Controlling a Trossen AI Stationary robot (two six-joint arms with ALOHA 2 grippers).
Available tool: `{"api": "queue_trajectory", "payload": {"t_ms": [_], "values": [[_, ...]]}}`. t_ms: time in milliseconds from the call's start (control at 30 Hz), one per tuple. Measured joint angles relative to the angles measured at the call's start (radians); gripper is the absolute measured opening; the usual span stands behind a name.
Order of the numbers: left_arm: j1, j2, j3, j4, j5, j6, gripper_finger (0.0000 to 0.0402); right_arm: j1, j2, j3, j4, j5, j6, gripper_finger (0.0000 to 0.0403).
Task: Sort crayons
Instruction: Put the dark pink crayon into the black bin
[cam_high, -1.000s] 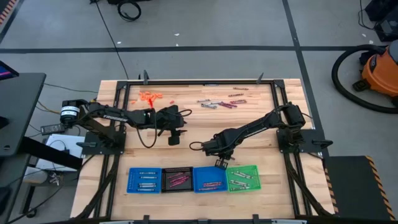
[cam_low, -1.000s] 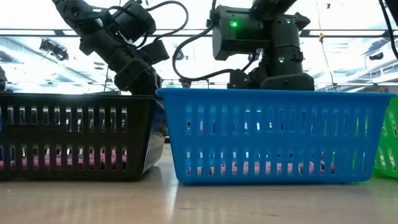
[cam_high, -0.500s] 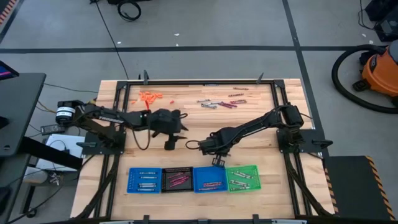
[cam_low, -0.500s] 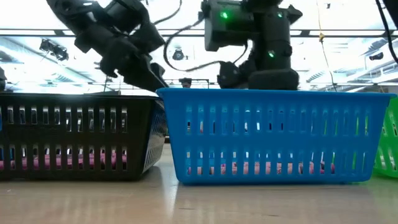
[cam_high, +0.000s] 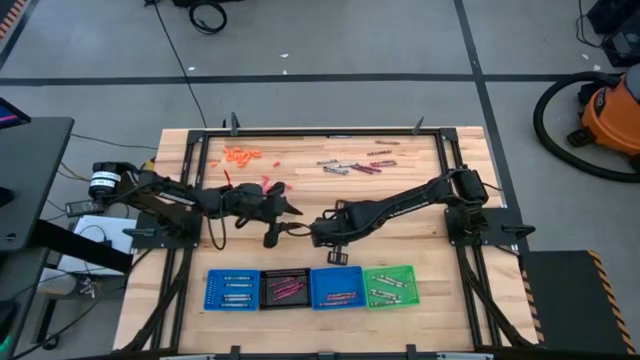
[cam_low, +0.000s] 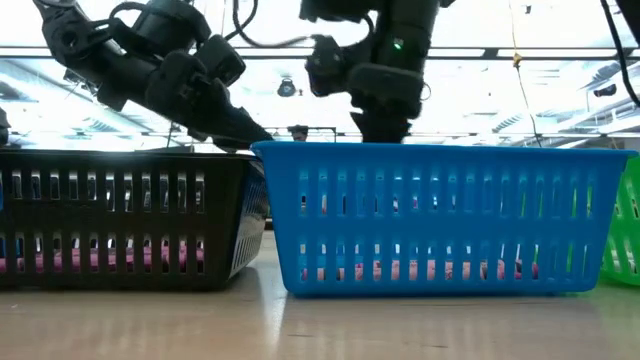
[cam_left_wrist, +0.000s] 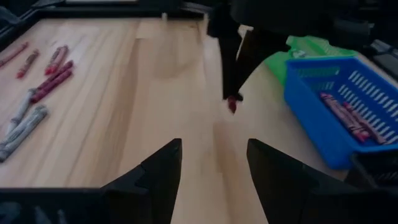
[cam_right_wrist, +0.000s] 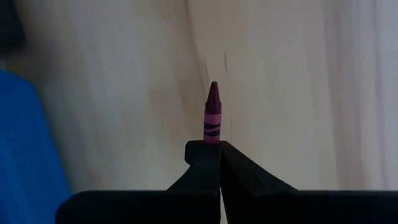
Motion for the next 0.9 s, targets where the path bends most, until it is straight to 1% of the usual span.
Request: {"api": "queue_trajectory", "payload": {"t_ms": [300,367,600,833,900], "values": [[-0.017,0.0,0.002,0.0,0.0,0.0,0.0194,-0.003,-0.003,0.074,0.057,0.033,-0.097,0.0007],[-0.017,0.0,0.002,0.004,0.0,-0.002,0.0194,-0.008,-0.003,0.081,0.092,0.033,-0.112,0.0007],[-0.043,0.0,0.002,0.041,0.0,-0.003,0.0194,-0.029,-0.003,0.081,0.144,0.042,-0.133,0.0007],[-0.056,0.0,0.002,0.045,-0.003,0.005,0.0194,-0.036,-0.003,0.081,0.184,0.042,-0.146,0.0007],[-0.056,0.0,0.002,0.044,-0.018,0.005,0.0194,-0.036,-0.003,0.081,0.203,0.041,-0.155,0.0007]]}}
